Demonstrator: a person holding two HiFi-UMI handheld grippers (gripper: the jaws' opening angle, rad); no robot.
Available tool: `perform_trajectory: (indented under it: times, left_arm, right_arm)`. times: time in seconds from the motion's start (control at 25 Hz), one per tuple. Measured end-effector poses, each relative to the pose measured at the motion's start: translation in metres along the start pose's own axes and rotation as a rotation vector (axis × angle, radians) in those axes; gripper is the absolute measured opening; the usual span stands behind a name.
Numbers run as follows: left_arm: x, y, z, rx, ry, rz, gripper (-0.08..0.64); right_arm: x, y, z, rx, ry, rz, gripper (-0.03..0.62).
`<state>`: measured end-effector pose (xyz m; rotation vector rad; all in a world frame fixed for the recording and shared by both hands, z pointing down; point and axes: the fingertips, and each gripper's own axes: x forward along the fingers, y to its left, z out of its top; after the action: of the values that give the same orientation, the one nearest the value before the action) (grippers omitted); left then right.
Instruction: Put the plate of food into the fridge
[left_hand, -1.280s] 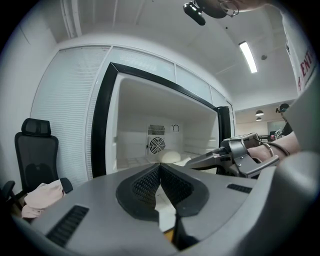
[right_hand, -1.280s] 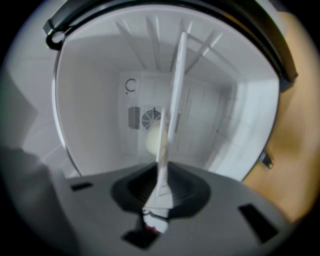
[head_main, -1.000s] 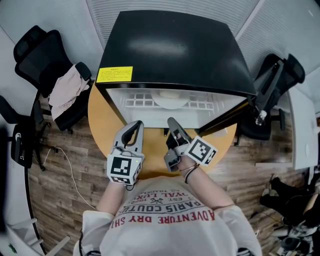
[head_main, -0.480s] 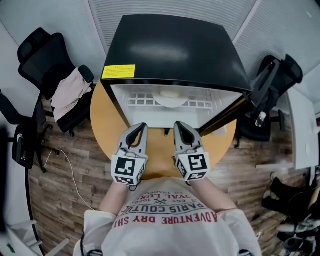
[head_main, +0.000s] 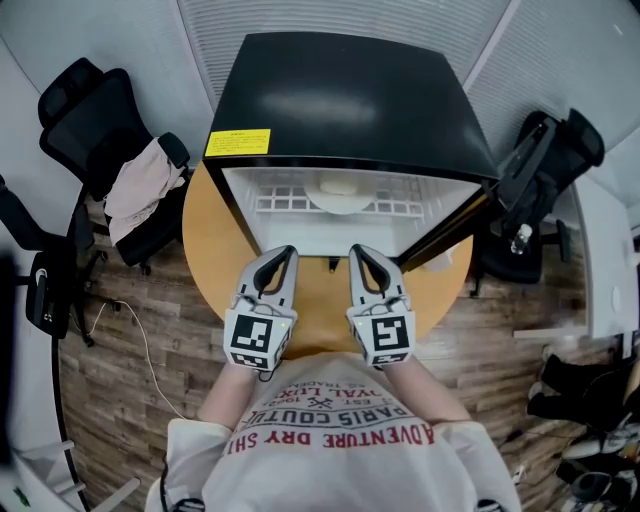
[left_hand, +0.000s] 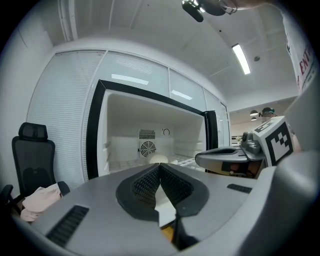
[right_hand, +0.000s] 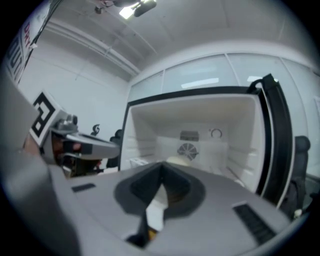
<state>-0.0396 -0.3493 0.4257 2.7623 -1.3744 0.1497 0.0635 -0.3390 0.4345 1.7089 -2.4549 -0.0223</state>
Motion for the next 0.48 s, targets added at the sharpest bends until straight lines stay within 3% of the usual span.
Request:
perform_trajectory:
  times: [0.16,0.48]
  left_arm:
    - [-0.002,-0.003,0.001,0.003,-0.01,-0.007,0.026]
    - [-0.005,-0.01,0.009,0.009,-0.049,-0.031,0.028]
  right_arm:
    - [-0.001,0.007,0.005,0.002,-0.02,0.038,0.028]
    - [-0.004,0.004,0.016,-0.017,-0.031,0.025,0.028]
